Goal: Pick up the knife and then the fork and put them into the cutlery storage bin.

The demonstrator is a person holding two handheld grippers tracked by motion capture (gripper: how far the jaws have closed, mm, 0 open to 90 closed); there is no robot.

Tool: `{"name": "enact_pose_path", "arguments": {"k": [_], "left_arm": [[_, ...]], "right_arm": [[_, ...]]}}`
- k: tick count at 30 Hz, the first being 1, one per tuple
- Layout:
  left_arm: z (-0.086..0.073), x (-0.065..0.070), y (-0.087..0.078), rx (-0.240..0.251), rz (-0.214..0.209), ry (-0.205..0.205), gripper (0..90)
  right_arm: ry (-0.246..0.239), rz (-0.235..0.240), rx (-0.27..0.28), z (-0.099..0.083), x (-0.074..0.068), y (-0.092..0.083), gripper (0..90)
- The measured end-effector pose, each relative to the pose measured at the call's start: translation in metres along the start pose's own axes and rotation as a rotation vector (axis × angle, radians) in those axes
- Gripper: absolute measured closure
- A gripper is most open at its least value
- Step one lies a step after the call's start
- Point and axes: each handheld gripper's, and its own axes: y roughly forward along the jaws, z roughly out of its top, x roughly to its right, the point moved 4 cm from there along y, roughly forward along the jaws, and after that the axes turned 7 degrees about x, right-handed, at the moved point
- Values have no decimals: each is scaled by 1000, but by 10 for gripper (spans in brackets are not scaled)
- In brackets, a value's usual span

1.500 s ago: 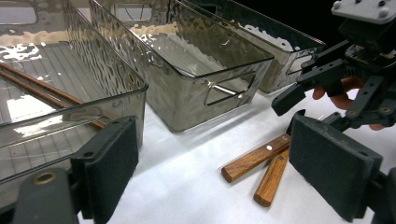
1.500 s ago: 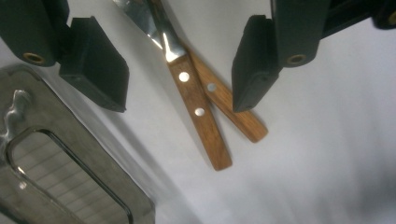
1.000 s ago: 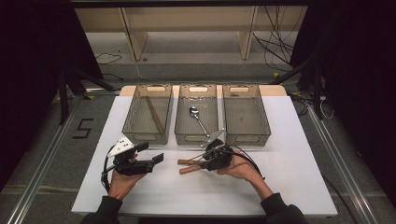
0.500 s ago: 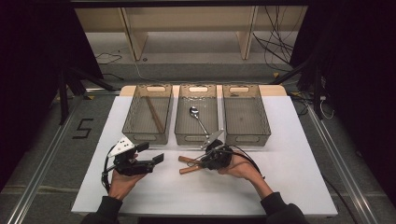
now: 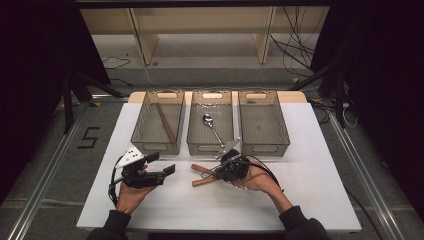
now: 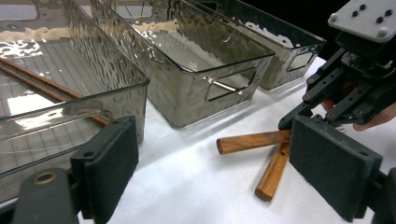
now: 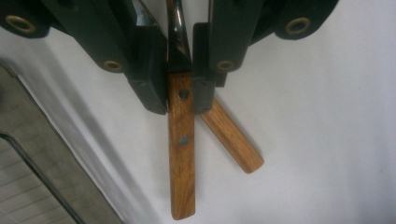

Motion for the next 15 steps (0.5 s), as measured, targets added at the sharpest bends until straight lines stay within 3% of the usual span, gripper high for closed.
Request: {"name": "enact_pose_path", "arguments": {"k": [15], "left_arm": [[0, 0, 0, -1, 0, 0, 158]], "right_arm": [[57, 28, 73, 5, 2, -15, 776]]}}
